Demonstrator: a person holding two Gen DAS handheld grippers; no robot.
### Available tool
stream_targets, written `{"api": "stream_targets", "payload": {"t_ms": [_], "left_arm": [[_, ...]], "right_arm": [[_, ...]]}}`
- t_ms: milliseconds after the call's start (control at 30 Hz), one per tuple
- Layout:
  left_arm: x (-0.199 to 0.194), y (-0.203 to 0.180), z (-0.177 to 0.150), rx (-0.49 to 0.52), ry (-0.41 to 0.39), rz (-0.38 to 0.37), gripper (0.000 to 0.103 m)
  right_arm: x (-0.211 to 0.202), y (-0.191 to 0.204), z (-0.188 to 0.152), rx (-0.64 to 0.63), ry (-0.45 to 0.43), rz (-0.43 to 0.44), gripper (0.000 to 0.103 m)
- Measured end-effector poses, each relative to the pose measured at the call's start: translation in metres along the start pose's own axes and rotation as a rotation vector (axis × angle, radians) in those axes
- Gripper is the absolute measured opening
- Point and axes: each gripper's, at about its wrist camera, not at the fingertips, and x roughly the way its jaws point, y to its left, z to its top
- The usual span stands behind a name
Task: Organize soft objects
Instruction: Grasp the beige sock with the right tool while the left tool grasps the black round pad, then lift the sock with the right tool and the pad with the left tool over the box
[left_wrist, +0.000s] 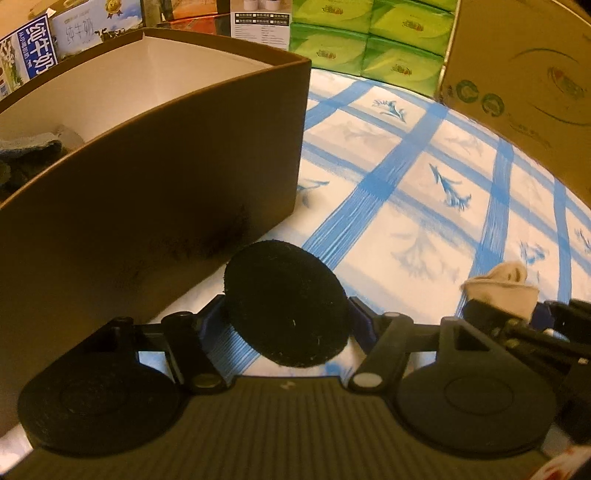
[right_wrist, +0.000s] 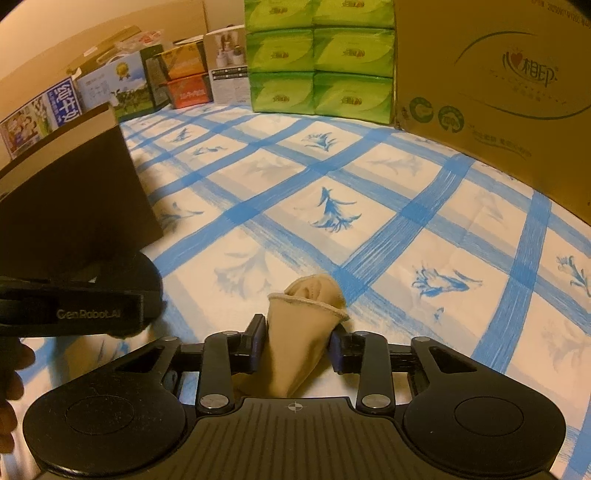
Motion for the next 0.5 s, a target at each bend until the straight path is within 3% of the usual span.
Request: {"api": "stream_targets", "payload": {"t_ms": [233,500], "left_arm": [[-0.029,0.016,-0.034,0.051,0.018,-0.002,0.067],[-0.078,0.036,-0.092,0.062,0.055,-0.008,0.067]], "right_arm": [[-0.021,0.003,-0.017,0.000,0.036,0.043,0.021],[-0.055,0.035,-0.059,-0.065,0.095,0.152,0.021]]}}
